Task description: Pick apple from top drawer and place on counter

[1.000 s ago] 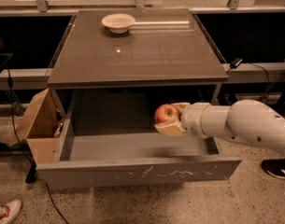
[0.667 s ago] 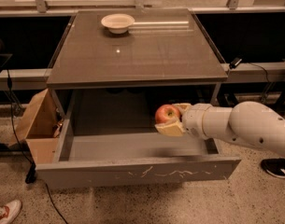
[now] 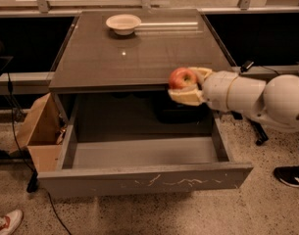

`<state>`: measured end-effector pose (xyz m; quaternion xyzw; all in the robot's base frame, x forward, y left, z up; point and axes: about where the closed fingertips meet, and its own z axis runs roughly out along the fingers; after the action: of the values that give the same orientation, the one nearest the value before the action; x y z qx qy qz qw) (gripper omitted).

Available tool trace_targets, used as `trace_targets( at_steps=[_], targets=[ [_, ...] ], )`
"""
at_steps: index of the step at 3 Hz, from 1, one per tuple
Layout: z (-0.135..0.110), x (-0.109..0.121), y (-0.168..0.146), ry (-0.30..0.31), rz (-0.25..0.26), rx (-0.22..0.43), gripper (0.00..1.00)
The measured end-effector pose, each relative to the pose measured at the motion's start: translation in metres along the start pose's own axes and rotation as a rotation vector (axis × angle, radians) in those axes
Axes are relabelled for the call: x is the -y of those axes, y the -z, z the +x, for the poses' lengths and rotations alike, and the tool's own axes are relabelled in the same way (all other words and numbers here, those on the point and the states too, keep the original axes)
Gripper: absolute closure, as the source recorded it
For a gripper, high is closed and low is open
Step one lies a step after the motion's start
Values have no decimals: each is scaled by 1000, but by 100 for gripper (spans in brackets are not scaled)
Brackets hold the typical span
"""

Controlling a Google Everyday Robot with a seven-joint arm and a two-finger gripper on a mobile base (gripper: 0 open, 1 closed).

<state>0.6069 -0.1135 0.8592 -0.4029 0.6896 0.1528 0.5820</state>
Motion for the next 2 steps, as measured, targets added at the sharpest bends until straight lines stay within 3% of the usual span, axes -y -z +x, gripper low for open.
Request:
trace_targets(
  at_steps=[1,2],
  targets=[
    [-16,18,6,14,33,24,100],
    [-16,19,6,14,33,24,100]
  ],
)
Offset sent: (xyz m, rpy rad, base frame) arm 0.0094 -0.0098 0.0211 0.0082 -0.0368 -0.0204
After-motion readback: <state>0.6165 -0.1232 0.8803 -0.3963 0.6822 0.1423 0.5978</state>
